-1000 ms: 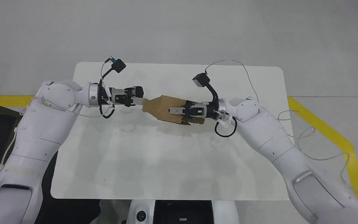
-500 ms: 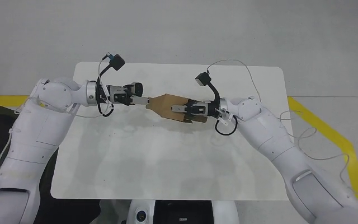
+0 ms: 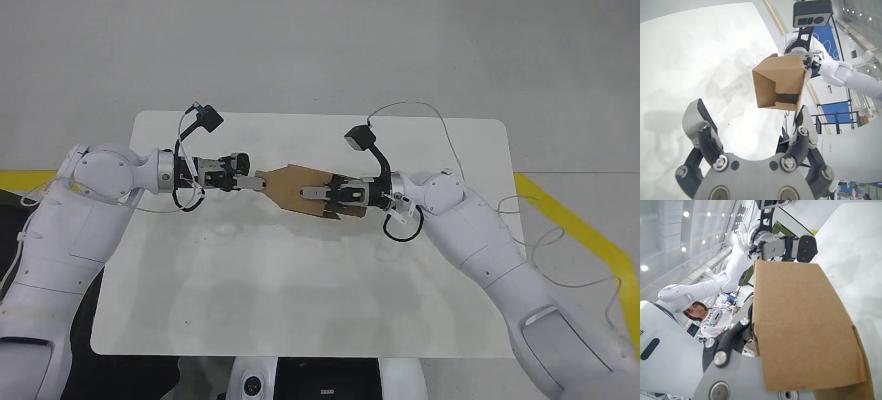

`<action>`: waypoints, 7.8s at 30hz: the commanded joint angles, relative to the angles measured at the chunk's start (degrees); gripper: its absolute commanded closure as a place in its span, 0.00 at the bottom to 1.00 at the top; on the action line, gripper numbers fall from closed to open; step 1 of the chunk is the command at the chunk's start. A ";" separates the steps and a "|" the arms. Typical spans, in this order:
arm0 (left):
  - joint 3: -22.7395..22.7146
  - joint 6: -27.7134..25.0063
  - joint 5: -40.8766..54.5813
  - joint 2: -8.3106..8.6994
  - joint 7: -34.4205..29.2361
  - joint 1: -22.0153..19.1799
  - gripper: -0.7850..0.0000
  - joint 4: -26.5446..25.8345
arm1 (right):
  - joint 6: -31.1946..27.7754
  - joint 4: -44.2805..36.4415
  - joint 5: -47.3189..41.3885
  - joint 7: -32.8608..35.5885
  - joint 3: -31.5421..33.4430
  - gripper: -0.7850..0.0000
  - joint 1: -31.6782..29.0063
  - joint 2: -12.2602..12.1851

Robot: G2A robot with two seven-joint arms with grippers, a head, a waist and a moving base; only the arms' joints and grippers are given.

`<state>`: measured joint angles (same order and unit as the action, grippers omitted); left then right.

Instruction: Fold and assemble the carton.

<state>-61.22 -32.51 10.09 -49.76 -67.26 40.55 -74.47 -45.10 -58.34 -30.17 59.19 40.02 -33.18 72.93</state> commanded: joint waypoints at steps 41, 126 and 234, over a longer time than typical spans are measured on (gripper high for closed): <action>4.81 -2.46 8.56 -1.18 -2.06 -0.72 0.00 1.71 | -0.92 -4.65 -5.12 -0.92 -3.82 1.00 0.56 1.15; 1.96 -17.46 -67.29 2.46 47.86 15.10 0.00 -19.61 | 8.40 13.77 7.84 8.39 1.57 1.00 5.10 -1.08; 16.53 -20.66 -87.05 -9.96 74.55 0.49 0.00 7.04 | 31.65 -7.10 19.30 -3.99 7.01 1.00 -10.45 -4.53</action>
<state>-44.62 -53.12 -77.04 -59.69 7.44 41.01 -67.40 -13.24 -65.89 -10.82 55.29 47.32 -43.94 68.21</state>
